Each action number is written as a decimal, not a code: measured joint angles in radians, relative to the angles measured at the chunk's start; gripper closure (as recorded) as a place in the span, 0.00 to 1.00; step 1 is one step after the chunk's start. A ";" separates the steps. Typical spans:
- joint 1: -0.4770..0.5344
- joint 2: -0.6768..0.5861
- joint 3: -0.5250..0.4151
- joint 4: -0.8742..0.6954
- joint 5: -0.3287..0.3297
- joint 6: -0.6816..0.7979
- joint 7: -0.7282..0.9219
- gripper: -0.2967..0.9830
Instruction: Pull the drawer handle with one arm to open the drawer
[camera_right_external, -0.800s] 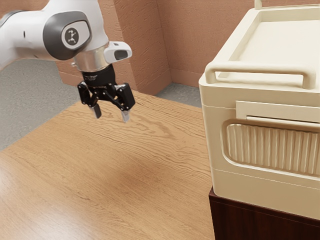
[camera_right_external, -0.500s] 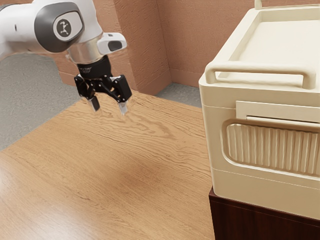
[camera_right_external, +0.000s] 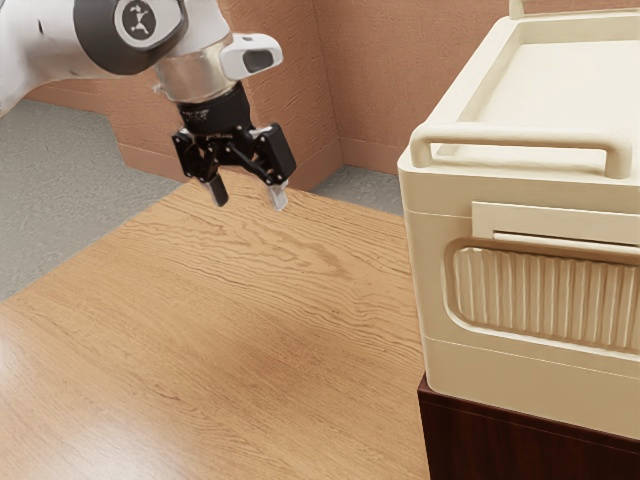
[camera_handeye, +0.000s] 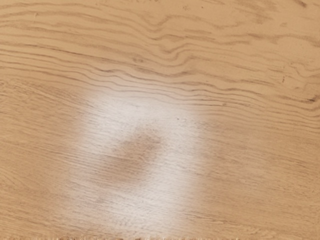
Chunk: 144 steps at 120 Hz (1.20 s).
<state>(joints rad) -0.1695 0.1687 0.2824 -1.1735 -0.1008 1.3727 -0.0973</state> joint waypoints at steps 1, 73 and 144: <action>0.000 0.000 0.000 0.000 -0.001 0.000 -0.003 0.23; -0.046 0.025 -0.005 -0.191 -0.055 0.108 -0.173 0.23; -0.111 0.021 -0.042 -0.285 -0.048 0.310 -0.242 0.23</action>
<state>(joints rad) -0.2802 0.1897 0.2406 -1.4588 -0.1486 1.6829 -0.3391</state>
